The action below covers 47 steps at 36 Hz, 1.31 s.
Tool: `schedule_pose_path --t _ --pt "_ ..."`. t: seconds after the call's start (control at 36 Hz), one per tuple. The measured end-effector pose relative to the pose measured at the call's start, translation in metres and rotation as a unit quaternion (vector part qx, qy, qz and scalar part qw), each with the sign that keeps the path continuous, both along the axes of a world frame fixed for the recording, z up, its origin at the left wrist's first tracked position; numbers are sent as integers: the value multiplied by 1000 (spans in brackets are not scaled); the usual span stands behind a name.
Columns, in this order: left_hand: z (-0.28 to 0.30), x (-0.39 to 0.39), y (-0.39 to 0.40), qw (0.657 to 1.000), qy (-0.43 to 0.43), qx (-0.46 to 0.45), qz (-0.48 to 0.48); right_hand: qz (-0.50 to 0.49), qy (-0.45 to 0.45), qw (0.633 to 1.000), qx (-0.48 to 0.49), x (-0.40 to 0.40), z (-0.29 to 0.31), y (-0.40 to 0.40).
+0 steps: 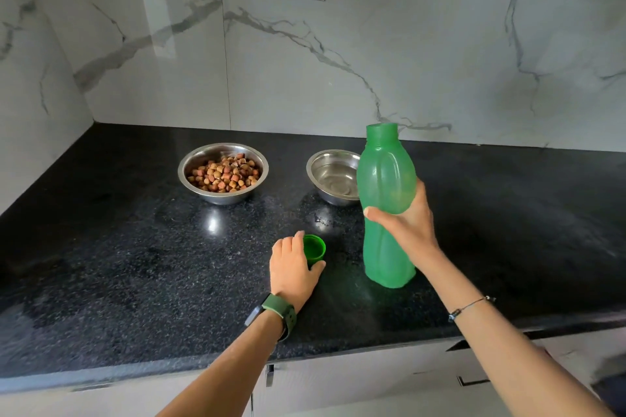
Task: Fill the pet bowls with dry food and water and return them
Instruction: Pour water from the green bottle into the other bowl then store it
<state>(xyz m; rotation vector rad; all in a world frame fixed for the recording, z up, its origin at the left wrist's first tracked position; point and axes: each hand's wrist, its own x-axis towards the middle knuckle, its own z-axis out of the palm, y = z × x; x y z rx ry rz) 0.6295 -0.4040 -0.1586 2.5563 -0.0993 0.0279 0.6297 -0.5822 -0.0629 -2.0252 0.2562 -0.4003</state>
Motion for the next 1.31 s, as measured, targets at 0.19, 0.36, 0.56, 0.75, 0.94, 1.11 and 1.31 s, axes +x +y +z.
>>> schedule_pose_path --t 0.19,0.36,0.56,0.75,0.94,1.11,1.31 --pt "28 13 -7 982 59 -165 66 -12 -56 997 59 1 -9 22" --pt "91 21 -11 923 20 -376 78 -8 -85 990 115 -1 -20 35" --pt "177 24 -16 790 -3 -610 -56 24 -80 990 110 -3 -28 41" --pt "217 28 -33 792 -77 -570 -204 31 -69 994 78 -3 -25 38" --pt "208 29 -59 855 -160 -448 -209 23 -62 994 85 -5 -25 40" --pt "191 30 -62 841 -179 -485 -157 27 -64 993 92 -5 -25 40" --pt "179 27 -53 821 -163 -511 -197 33 -78 990 112 -5 -26 40"
